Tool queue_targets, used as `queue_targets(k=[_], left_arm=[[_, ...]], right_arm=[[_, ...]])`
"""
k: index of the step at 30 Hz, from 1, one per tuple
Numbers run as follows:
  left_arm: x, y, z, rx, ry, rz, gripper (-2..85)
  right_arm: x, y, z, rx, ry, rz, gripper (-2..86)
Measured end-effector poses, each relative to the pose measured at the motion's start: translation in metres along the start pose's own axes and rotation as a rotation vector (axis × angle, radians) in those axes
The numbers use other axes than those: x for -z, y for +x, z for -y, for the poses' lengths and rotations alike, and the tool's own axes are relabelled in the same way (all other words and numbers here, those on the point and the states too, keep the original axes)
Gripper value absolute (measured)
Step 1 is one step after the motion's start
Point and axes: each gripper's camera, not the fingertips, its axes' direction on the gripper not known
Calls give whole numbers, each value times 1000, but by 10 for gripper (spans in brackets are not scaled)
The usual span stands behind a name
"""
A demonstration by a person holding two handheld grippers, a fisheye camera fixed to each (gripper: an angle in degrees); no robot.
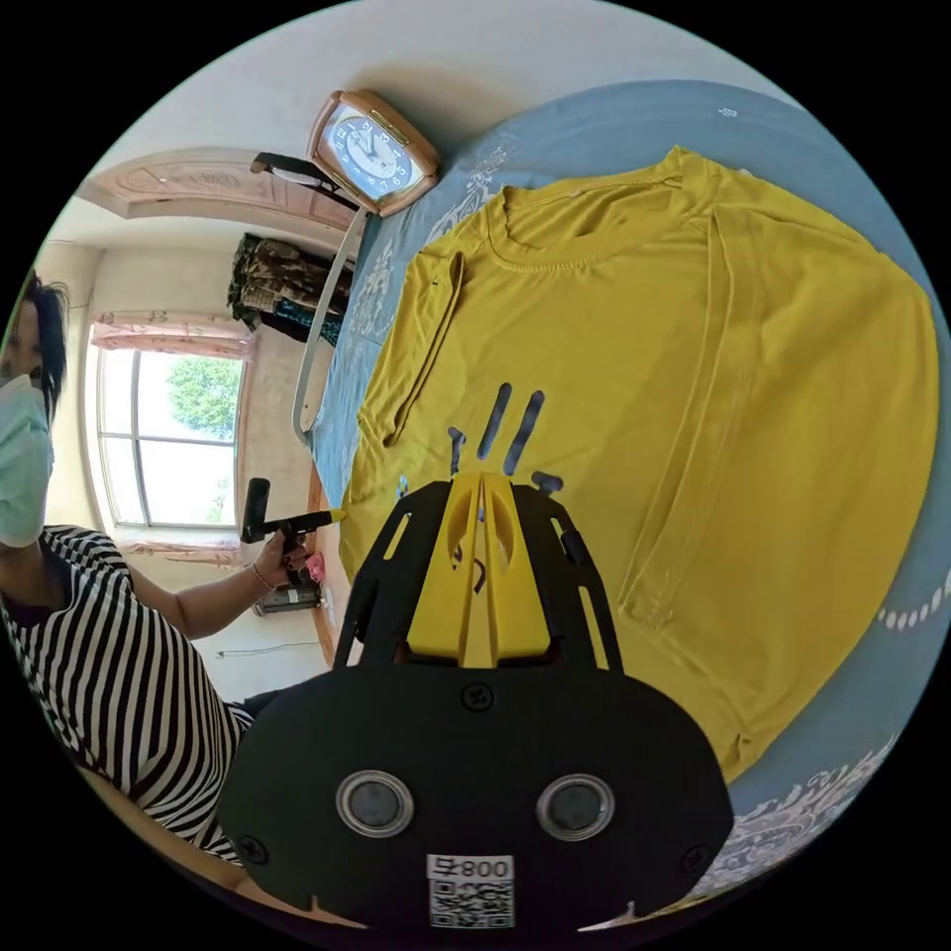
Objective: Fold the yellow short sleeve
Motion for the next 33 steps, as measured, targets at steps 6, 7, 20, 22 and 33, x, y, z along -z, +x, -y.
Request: queue_targets(k=[6, 7, 20, 22, 33], left_arm=[[-10, -8, -20, 80, -100, -53, 48], [-12, -9, -24, 88, -133, -48, 50], [-44, -26, -69, 114, -433, 45, 91], [-54, -28, -69, 88, -455, 51, 97], [-75, -16, -68, 47, -415, 47, 18]], right_arm=[[24, 38, -95, -150, 32, 29, 2], [28, 43, -116, -182, 33, 41, 3], [36, 96, -354, -639, -92, -58, 61], [31, 112, -377, -674, -94, -44, 77], [19, 157, -424, -651, -46, -23, 36]])
